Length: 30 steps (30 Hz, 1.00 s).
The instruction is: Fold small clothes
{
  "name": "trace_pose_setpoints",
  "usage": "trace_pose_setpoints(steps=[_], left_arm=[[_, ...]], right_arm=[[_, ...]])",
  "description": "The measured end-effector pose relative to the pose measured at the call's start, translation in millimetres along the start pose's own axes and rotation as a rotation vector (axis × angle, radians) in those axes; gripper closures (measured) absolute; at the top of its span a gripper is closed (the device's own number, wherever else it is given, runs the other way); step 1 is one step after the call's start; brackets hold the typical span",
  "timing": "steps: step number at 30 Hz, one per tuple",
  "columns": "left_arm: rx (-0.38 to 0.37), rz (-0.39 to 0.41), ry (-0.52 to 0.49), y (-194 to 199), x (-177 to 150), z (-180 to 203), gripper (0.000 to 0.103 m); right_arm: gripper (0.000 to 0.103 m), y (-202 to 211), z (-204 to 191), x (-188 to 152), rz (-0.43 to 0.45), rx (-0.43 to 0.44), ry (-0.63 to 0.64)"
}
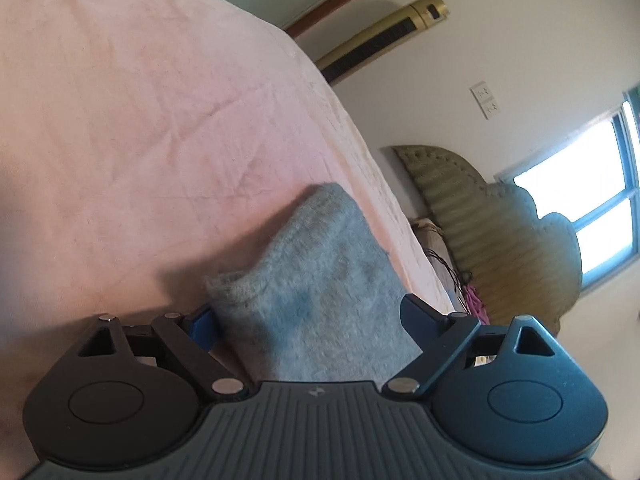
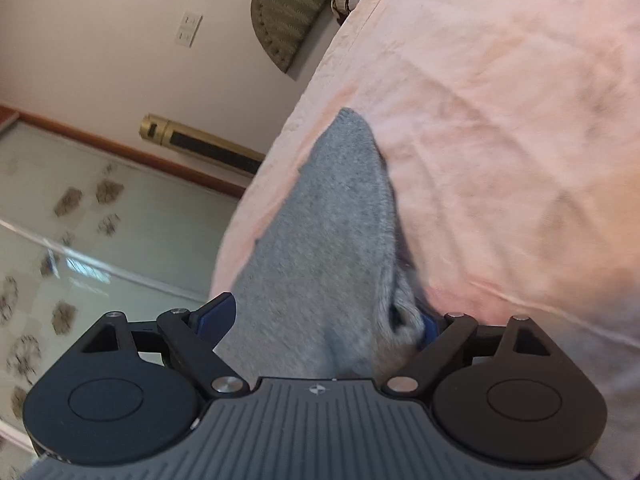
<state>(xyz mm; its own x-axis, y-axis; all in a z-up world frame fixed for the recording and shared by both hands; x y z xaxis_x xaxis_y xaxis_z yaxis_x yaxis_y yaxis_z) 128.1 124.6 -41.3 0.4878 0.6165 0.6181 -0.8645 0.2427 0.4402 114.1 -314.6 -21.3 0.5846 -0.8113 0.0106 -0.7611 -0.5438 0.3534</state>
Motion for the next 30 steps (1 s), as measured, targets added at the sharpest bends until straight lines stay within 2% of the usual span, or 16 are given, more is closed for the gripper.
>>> trace_pose_setpoints(steps=[2,3,4,5,6,7,8,10,12,15,19,22,25,28,30], left_arm=[[0.003,0.006,0.003,-1.2,1.2,-0.4,0.012],[0.009,0.003,-0.008,-2.2,0.9,1.0,0.018],[0.022,-0.004,-0.020,-3.7,-0.2,1.6,0.035],[0.043,-0.018,-0.026,-6.1,-1.6,0.2,0.049],[0.064,-0.052,-0.025,-10.9,-3.8,-2.8,0.079],[0.076,-0.082,-0.015,-15.8,-6.6,-7.6,0.090],[0.078,-0.092,-0.009,-17.8,-7.8,-10.1,0.092],[0.087,-0.088,-0.038,-16.3,-6.9,-6.7,0.098],[0.080,-0.069,-0.090,-9.8,-4.1,2.6,0.099],[0.000,-0.014,-0.136,14.8,6.4,20.4,0.099],[-0.046,-0.012,-0.197,51.1,8.8,31.1,0.099],[-0.042,-0.042,-0.200,79.7,-2.1,21.7,0.099],[-0.011,-0.095,-0.199,117.2,-29.9,-0.1,0.099],[0.044,-0.175,-0.166,141.4,-64.7,-25.5,0.099],[0.071,-0.195,-0.205,147.3,-74.9,-32.7,0.097]], right_arm=[[0.018,-10.3,-4.2,-3.1,0.004,-0.013,0.033],[0.021,-14.8,-4.8,-3.7,0.009,-0.019,0.040],[0.022,-17.5,-5.1,-3.7,0.013,-0.018,0.039],[0.030,-20.2,-4.1,-3.5,0.016,-0.024,0.037],[0.054,-22.9,-0.9,-2.2,0.018,-0.039,0.027],[0.070,-26.2,4.2,-0.9,0.005,-0.039,0.001],[0.091,-29.7,11.9,0.4,-0.011,-0.044,-0.031],[0.092,-31.6,22.2,1.4,0.000,-0.050,-0.041],[0.092,-27.2,20.9,-1.5,0.007,-0.021,-0.023],[0.092,-14.7,7.0,-6.7,0.023,0.009,0.031],[0.092,9.2,-9.5,-11.3,0.002,0.042,0.060],[0.092,35.7,-12.1,-21.3,-0.031,0.058,0.057],[0.092,67.6,-2.7,-46.2,-0.087,0.041,0.048],[0.092,97.1,26.4,-73.5,-0.122,-0.005,-0.013],[0.091,108.8,48.3,-85.5,-0.131,-0.037,-0.066]])
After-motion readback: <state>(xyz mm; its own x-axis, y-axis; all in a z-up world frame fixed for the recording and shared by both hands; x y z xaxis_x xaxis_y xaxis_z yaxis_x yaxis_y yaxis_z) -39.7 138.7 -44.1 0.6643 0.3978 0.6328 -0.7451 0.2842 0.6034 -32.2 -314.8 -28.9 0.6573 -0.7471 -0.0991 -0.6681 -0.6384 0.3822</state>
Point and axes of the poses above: each gripper's, at about its wrist camera, not at the fingertips, and y roughly against the way its jaws point, z to its right, x to its top, the point moved 6 cm from there along -y, roughly the way its jaws point, and after that the axes turned 15 degrees about -y, right-handed, at the moved point
